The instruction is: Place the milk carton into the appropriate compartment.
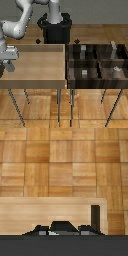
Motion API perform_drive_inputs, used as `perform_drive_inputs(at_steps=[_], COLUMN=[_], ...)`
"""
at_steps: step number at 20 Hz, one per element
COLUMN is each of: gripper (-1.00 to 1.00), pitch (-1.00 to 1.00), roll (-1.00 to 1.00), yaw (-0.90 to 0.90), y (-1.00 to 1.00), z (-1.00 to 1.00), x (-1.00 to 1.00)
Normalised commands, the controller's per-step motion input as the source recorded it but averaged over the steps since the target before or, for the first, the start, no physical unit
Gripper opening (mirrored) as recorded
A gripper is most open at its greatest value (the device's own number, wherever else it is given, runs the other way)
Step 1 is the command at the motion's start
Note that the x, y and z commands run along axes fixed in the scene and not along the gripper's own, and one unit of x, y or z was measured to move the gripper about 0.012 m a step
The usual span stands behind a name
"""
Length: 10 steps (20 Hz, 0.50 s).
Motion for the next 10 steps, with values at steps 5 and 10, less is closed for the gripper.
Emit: perform_drive_inputs(at_steps=[5,10], gripper=[-1.00,-1.00], pitch=[0.00,0.00], roll=[0.00,0.00], yaw=[0.00,0.00], y=[0.00,0.05], z=[1.00,0.60], x=[0.00,0.00])
